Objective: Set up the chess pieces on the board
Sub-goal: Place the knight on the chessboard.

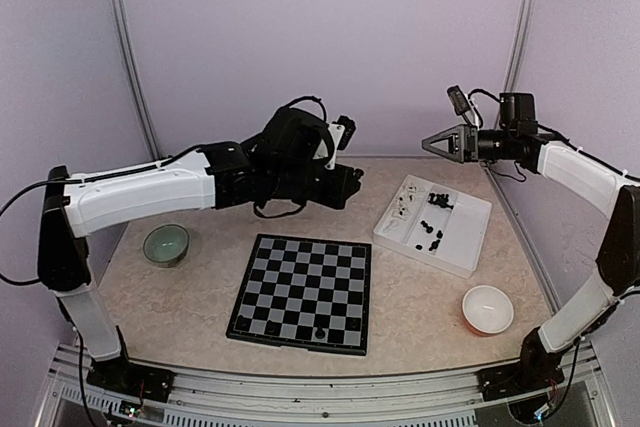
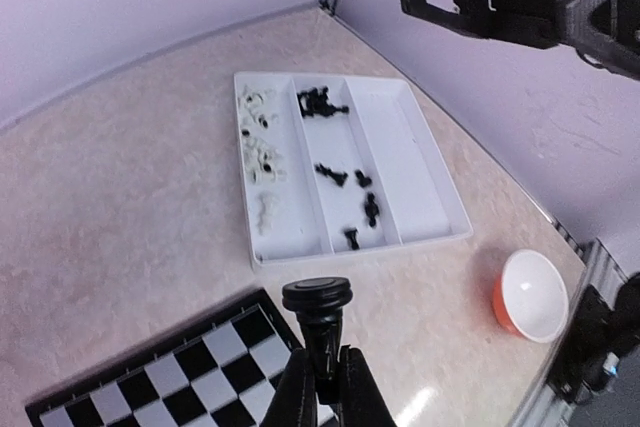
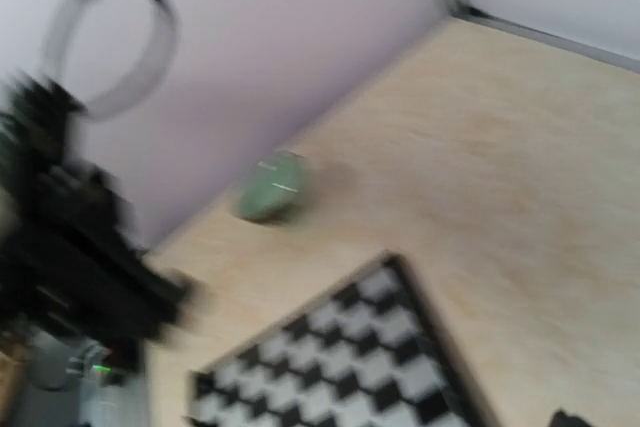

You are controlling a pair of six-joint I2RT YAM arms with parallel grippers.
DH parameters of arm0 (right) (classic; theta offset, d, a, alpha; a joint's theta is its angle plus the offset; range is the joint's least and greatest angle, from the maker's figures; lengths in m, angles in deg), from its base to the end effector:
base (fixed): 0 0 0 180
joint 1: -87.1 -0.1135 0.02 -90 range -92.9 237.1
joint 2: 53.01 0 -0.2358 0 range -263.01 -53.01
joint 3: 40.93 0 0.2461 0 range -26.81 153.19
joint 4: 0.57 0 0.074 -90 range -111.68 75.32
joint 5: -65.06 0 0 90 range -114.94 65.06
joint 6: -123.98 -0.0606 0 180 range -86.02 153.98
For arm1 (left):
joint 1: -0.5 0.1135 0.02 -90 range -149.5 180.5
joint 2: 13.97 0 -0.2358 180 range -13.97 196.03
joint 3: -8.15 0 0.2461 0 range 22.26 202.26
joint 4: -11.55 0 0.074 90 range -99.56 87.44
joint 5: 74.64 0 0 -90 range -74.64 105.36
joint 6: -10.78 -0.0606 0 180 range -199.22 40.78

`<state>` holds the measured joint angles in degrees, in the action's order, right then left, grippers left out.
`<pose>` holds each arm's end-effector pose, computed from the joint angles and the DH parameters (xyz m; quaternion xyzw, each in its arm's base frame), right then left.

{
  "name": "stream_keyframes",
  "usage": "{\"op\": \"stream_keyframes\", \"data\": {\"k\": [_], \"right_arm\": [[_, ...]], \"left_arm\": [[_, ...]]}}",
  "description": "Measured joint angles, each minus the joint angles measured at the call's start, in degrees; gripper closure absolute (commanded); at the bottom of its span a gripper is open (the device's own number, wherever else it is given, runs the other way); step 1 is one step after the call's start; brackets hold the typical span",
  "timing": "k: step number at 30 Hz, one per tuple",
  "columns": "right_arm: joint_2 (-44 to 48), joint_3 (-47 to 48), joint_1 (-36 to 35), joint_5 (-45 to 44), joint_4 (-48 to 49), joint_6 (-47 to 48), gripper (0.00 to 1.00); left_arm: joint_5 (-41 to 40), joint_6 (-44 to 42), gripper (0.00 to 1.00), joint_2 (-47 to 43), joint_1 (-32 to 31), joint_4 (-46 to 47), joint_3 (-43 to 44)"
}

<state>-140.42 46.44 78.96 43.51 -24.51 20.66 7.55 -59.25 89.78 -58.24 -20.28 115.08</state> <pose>0.3320 0.1044 0.3098 -0.2748 0.7065 0.5473 0.3548 0.2351 -0.3713 0.2919 0.2520 0.8210 -0.2775 0.4307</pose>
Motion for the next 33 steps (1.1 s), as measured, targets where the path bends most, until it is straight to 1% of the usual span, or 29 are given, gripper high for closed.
{"op": "stream_keyframes", "data": {"k": [3, 6, 9, 12, 15, 18, 23, 27, 30, 33], "right_arm": [[0.1, -0.2, 0.2, -4.9, -5.1, 7.0, 0.01], [0.1, -0.5, 0.2, -8.4, -8.5, 11.9, 0.01], [0.1, -0.8, 0.2, -9.7, -10.1, 14.2, 0.01], [0.1, -1.1, 0.2, -9.6, -10.6, 15.3, 0.01], [0.1, -1.3, 0.2, -9.3, -10.7, 15.5, 0.01], [0.1, -1.9, 0.2, -9.0, -10.7, 15.5, 0.01], [0.1, -3.6, 0.2, -8.6, -10.6, 15.4, 0.01], [0.2, -3.8, 0.2, -7.8, -10.6, 15.4, 0.01], [0.4, -3.9, 0.2, -7.2, -10.6, 15.3, 0.01], [0.9, -4.1, 0.2, -6.6, -10.4, 15.2, 0.01]], "left_arm": [[6.7, 3.1, 1.00, -5.4, 2.2, -9.8, -0.5], [12.7, 7.5, 1.00, -10.6, 3.2, -17.9, -3.5], [20.3, 11.9, 1.00, -14.5, 4.2, -23.5, -8.9], [28.6, 15.6, 1.00, -16.3, 7.1, -28.0, -14.6], [37.5, 21.2, 1.00, -17.6, 11.7, -27.3, -22.8], [43.5, 26.8, 1.00, -18.2, 15.3, -27.3, -29.0], [50.2, 34.0, 1.00, -18.2, 18.0, -24.3, -31.3], [55.7, 40.5, 1.00, -17.7, 20.0, -17.6, -34.4], [58.4, 44.2, 1.00, -16.3, 21.8, -15.1, -36.4], [60.1, 46.1, 1.00, -14.4, 23.6, -14.5, -36.7]]}}
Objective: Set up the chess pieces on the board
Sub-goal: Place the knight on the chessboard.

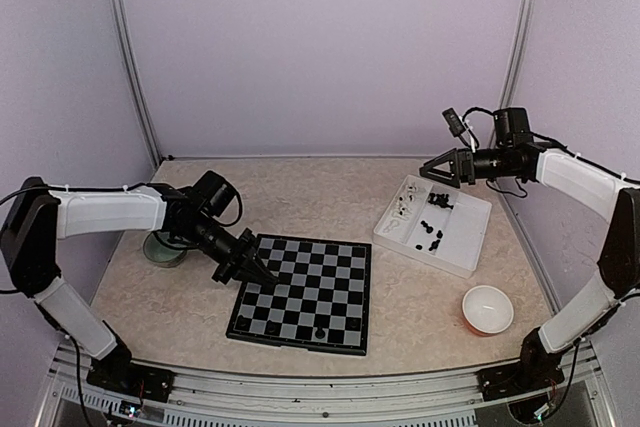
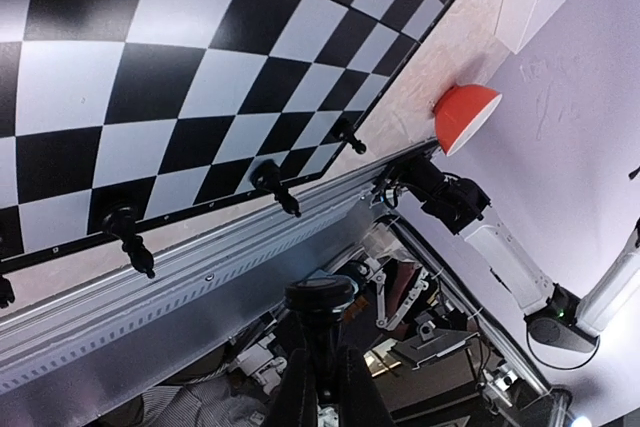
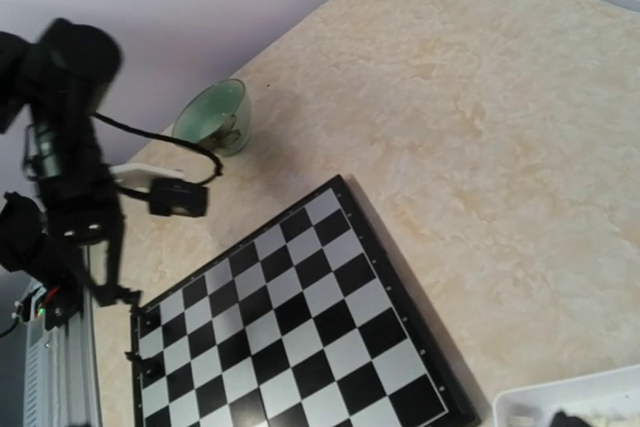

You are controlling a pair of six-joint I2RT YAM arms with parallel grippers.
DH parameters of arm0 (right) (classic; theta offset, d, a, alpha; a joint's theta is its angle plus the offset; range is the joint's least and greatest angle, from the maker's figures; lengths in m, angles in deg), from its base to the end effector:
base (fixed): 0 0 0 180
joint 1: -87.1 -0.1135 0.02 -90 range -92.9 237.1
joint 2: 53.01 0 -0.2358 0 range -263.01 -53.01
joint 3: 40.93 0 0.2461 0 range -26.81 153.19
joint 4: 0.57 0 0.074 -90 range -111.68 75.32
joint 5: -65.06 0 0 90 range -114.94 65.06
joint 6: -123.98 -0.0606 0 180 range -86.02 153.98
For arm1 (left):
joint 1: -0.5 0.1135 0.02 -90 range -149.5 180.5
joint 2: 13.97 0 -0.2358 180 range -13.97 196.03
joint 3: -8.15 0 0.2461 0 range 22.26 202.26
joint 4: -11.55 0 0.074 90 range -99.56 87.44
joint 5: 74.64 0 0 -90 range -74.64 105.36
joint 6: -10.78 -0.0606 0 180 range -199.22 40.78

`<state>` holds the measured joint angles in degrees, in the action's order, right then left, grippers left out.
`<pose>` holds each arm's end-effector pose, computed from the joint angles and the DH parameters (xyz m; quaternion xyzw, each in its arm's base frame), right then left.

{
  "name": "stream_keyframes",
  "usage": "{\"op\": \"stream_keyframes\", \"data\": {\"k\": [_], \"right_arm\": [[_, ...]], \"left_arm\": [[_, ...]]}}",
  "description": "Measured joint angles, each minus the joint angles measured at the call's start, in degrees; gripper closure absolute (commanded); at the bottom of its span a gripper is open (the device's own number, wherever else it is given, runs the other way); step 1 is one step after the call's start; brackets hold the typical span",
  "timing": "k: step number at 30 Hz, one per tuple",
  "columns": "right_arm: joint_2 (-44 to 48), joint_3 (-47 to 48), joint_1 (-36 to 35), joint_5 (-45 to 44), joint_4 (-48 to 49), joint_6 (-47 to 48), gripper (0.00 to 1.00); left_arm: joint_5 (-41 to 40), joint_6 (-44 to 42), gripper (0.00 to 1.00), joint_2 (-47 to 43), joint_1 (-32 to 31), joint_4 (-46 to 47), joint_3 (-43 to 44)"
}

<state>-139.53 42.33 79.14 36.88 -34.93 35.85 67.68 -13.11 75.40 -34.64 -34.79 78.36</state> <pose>0.3221 0.0990 0.2722 -0.2918 0.7476 0.4804 0.3536 0.2144 -0.2095 0.1675 0.1440 -0.8703 0.4205 0.2122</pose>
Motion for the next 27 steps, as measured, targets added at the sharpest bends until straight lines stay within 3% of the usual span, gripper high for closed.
{"op": "stream_keyframes", "data": {"k": [17, 27], "right_arm": [[2.7, -1.5, 0.0, 2.3, 0.9, -0.7, 0.01], [4.2, -1.5, 0.0, 3.8, 1.7, -1.4, 0.01]], "left_arm": [[-0.7, -0.6, 1.00, 10.3, 2.4, -3.2, 2.1], [-3.3, -4.5, 0.74, 14.7, 3.3, -7.8, 6.1]]}}
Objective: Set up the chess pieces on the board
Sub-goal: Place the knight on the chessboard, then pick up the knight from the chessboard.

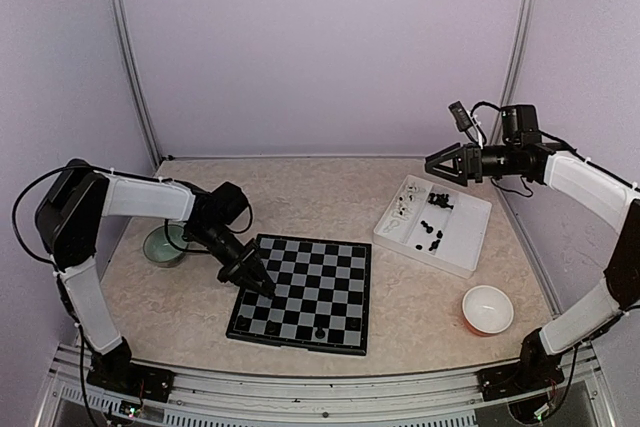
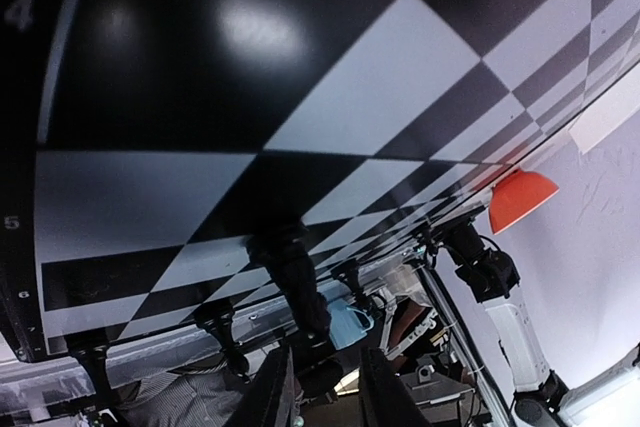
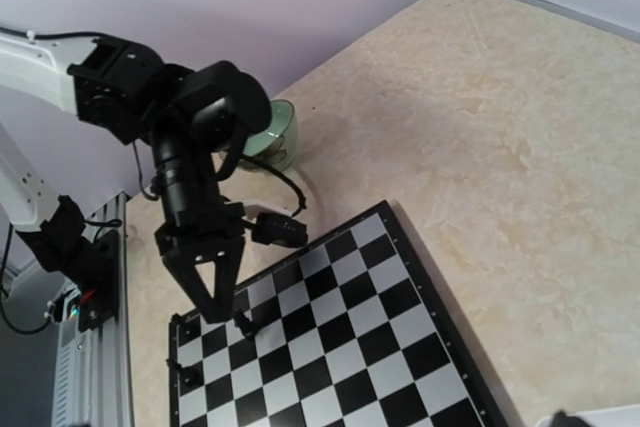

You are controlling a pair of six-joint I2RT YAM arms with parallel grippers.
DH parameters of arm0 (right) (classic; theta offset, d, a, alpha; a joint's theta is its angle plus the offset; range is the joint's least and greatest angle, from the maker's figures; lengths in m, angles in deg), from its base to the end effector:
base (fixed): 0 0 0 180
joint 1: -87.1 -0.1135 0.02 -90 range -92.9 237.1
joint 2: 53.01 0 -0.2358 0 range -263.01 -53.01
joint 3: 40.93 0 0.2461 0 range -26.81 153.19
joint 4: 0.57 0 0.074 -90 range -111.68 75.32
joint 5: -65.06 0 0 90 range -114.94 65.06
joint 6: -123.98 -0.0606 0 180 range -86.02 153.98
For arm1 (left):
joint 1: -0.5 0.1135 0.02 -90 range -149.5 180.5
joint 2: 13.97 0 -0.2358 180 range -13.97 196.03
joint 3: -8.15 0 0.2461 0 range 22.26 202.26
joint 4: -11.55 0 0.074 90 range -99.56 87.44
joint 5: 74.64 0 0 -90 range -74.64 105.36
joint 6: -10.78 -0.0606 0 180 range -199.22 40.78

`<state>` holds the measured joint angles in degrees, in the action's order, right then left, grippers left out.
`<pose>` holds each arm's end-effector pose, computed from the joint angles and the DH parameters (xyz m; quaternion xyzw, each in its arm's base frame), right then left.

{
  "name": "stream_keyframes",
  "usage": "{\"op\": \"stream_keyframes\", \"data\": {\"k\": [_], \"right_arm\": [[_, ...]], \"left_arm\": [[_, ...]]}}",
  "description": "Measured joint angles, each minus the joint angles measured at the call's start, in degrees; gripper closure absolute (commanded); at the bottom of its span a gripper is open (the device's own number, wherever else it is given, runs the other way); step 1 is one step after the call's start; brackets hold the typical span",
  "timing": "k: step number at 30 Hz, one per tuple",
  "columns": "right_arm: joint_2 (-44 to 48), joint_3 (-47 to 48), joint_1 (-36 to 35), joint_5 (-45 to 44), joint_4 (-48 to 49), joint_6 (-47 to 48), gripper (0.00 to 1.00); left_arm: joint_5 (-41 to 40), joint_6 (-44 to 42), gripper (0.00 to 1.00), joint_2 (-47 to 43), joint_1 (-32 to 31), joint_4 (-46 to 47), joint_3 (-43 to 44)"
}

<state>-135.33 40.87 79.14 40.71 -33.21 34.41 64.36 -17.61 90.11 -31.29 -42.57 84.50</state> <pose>0.3067 0.0986 0.2908 -0.3114 0.7182 0.5020 0.3678 0.2405 -0.2029 0.1151 0.2051 -0.8847 0.3307 0.2567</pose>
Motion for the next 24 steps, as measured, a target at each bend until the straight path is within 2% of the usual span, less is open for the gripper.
{"op": "stream_keyframes", "data": {"k": [4, 8, 14, 17, 19, 24], "right_arm": [[0.4, 0.0, 0.0, 0.0, 0.0, 0.0, 0.01], [0.9, 0.0, 0.0, 0.1, 0.0, -0.1, 0.01], [1.0, 0.5, 0.0, -1.1, -1.8, 1.6, 0.01], [0.5, 4.3, 0.0, -5.4, -6.4, 5.2, 0.01], [0.3, 7.2, 0.0, -9.7, -8.5, 7.5, 0.01], [0.2, 8.3, 0.6, -19.8, -10.1, 11.6, 0.01]], "left_arm": [[-2.1, -3.0, 0.68, 2.3, 0.2, -4.1, 4.2], [-4.7, -5.3, 0.67, 3.2, 0.2, -7.8, 9.4], [-14.5, -9.5, 0.68, 3.2, -1.7, -15.6, 22.3], [-23.9, -13.4, 0.68, 3.1, -5.6, -18.1, 29.7], [-31.6, -16.5, 0.68, 2.6, -9.2, -18.0, 31.4], [-51.5, -23.3, 0.62, 0.7, -19.3, -17.1, 27.1]]}}
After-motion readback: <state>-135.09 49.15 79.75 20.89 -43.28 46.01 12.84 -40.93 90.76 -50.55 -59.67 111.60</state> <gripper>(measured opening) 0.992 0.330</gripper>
